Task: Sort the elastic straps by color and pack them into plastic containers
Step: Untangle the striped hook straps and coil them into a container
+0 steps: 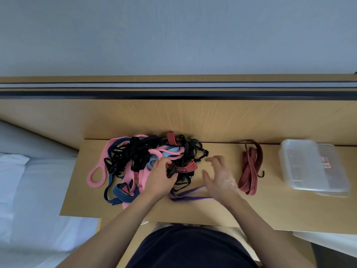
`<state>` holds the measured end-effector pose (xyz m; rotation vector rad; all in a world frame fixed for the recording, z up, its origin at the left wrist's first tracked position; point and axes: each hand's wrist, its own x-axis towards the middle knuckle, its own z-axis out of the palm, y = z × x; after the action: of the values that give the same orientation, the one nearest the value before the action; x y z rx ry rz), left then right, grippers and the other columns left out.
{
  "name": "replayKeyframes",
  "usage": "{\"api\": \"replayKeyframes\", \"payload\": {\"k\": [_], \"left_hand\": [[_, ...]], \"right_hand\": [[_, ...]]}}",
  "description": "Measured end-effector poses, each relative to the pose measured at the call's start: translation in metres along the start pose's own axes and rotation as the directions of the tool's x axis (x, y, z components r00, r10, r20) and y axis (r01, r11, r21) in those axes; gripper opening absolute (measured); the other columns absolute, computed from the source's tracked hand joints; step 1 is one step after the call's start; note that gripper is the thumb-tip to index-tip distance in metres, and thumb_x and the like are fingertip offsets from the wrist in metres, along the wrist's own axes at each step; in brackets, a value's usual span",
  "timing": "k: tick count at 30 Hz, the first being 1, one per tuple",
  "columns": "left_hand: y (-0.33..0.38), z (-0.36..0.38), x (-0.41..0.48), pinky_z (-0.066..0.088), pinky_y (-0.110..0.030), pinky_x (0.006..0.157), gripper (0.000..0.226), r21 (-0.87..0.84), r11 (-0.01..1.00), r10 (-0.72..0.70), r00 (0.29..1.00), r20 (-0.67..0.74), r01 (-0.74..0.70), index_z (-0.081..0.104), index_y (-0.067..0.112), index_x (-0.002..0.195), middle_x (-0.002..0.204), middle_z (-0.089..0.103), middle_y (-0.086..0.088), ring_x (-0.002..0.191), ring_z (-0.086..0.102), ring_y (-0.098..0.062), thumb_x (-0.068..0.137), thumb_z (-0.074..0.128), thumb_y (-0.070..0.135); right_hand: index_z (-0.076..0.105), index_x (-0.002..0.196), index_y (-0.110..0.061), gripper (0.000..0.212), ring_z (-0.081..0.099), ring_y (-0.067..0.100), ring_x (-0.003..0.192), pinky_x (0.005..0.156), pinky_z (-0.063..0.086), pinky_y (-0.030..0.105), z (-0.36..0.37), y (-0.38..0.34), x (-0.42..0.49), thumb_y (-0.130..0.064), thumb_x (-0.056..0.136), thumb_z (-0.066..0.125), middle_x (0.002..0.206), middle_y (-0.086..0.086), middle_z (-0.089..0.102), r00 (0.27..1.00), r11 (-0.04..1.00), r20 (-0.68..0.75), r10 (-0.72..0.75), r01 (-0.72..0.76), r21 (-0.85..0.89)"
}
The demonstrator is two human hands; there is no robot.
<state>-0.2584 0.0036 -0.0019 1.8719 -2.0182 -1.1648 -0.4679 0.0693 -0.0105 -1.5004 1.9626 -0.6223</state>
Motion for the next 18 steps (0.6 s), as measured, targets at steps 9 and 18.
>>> {"api": "replayKeyframes", "payload": {"k": [9,18], "left_hand": [[-0.012,-0.003,0.013,0.053,-0.027,0.077,0.022,-0.164,0.979,-0.123,0.992,0.007,0.123,0.065,0.016,0.105,0.09,0.063,0.006,0.078,0.059,-0.008,0.085,0.075,0.014],[-0.021,-0.02,0.008,0.041,-0.002,0.074,0.03,-0.281,0.947,-0.156,0.988,0.024,0.156,0.065,0.009,0.126,0.113,0.064,0.001,0.097,0.058,0.001,0.099,0.055,0.002]], "right_hand": [[0.067,0.104,-0.018,0.011,0.058,0.02,0.094,0.081,0.048,0.032,0.032,-0.035,0.02,-0.025,0.096,0.065,0.108,-0.003,0.053,0.979,0.998,0.198,-0.045,0.053,-0.031],[0.065,0.086,-0.018,0.013,0.049,0.002,0.068,0.063,0.037,0.012,-0.011,-0.047,0.026,-0.009,0.094,0.065,0.077,-0.006,0.057,0.981,0.926,0.183,0.057,-0.121,0.359]]}}
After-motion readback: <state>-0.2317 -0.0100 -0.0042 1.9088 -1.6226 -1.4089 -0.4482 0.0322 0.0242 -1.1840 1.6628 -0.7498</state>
